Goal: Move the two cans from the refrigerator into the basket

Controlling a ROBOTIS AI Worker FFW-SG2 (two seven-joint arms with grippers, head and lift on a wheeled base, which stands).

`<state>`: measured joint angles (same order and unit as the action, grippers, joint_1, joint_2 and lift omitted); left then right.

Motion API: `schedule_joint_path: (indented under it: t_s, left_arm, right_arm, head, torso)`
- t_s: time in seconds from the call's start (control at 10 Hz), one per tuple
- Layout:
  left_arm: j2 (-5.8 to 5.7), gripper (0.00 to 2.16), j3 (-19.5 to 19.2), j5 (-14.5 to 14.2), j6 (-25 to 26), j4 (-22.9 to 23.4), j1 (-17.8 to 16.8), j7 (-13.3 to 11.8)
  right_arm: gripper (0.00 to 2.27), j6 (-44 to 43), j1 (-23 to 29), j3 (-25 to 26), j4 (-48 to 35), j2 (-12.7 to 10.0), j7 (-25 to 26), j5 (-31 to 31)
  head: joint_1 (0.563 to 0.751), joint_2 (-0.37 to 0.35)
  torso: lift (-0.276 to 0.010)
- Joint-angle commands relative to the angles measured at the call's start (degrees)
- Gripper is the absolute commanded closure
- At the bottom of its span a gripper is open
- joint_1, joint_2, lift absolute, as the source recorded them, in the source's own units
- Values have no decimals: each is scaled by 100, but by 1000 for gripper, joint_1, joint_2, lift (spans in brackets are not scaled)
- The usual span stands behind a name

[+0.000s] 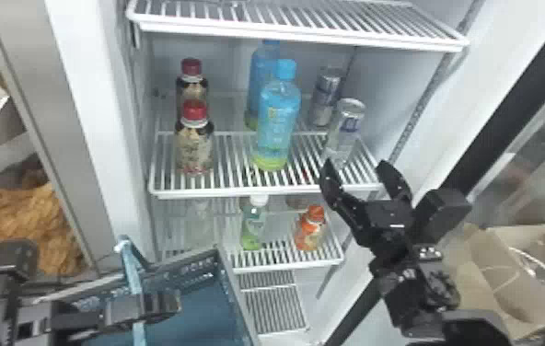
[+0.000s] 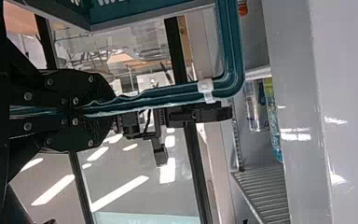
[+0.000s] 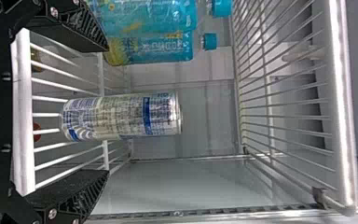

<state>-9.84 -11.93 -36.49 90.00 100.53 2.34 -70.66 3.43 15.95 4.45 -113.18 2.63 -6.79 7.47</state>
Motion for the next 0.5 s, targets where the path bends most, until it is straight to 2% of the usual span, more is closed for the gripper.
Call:
schedule_joint_path:
  t_s: [0.0, 0.4]
  left_arm:
    - [-9, 1190, -7, -7, 3, -6, 5, 8]
    - [-26, 1190, 16, -7, 3, -6, 5, 26]
  right_arm:
    - [128, 163, -231, 0, 188, 9, 2, 7]
    - [128, 275, -878, -23, 708, 62, 11, 30]
  head:
    - [695, -211]
    - [695, -206]
  torso:
    - [-25]
    - [-25]
